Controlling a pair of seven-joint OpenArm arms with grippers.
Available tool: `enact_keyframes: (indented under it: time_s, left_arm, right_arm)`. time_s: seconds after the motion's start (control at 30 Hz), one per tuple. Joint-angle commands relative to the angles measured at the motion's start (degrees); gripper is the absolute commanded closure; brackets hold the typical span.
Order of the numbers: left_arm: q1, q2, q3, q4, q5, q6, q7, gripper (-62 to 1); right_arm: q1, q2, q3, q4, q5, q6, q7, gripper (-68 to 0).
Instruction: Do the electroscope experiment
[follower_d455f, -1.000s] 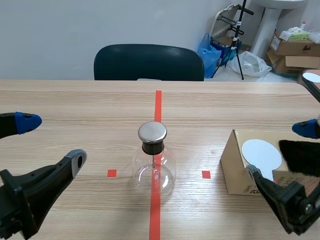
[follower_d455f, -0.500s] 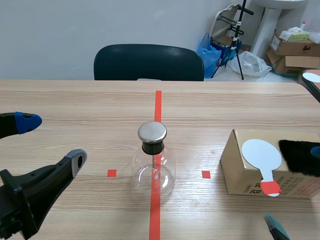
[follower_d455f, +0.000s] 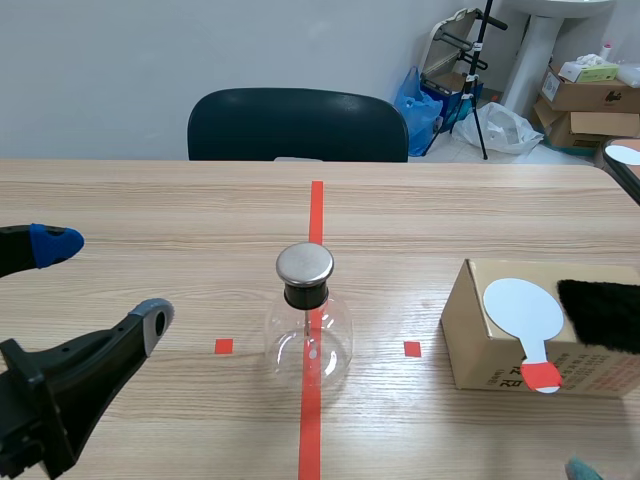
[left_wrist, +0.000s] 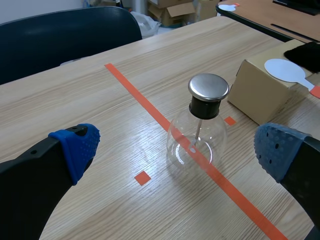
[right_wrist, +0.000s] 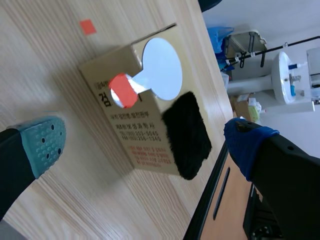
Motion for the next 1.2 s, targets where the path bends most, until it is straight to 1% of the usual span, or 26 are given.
enact_keyframes:
  time_s: [0.0, 0.03, 0.1, 0.17, 0.27, 0.5, 0.6, 0.67, 0.8, 0.93, 1.17]
  left_arm:
    - [0.11, 0.28, -0.15, 1.07, -0.37, -0.07, -0.79, -62.3]
    - [0.11, 0.28, -0.15, 1.07, -0.37, -0.07, -0.79, -62.3]
    - [0.09, 0.28, -0.15, 1.07, -0.37, -0.07, -0.79, -62.3]
    - [0.09, 0.28, -0.15, 1.07, -0.37, -0.07, -0.79, -62.3]
    - [0.09, 0.28, -0.15, 1.07, -0.37, -0.07, -0.79, -62.3]
    - [0.09, 0.28, -0.15, 1.07, -0.37, -0.07, -0.81, -62.3]
    - [0.09, 0.28, -0.15, 1.07, -0.37, -0.07, -0.81, -62.3]
    - [0.09, 0.28, -0.15, 1.07, -0.37, -0.07, -0.81, -62.3]
    - [0.09, 0.28, -0.15, 1.07, -0.37, -0.07, -0.81, -62.3]
    - [0.09, 0.28, -0.15, 1.07, -0.37, -0.07, -0.81, -62.3]
    - [0.09, 0.28, -0.15, 1.07, -0.37, -0.07, -0.81, -62.3]
  right_arm:
    - [0.85, 0.79, -1.03, -1.16, -0.83, -1.68, 1.14, -67.9]
    - [1.22, 0.79, -1.70, -2.19, -1.68, -3.13, 1.22, -67.9]
    - [2.40, 0.79, -3.23, -4.74, -3.28, -7.02, 1.16, -67.9]
    - [3.89, 0.79, -4.76, -7.69, -4.50, -11.89, 1.01, -67.9]
    - [6.56, 0.79, -7.15, -12.15, -6.36, -18.21, 0.98, -67.9]
    - [12.70, 0.79, -12.17, -21.20, -9.42, -29.31, 0.72, -67.9]
    - [15.54, 0.79, -14.25, -24.59, -10.84, -33.33, -1.16, -67.9]
    - [17.31, 0.79, -15.52, -26.80, -11.47, -35.34, -2.58, -67.9]
    - [20.39, 0.79, -17.64, -30.51, -12.61, -38.05, -4.74, -67.9]
    - [23.26, 0.79, -19.30, -33.09, -13.46, -38.05, -6.93, -67.9]
    - [27.30, 0.79, -19.80, -34.80, -14.14, -38.05, -8.07, -67.9]
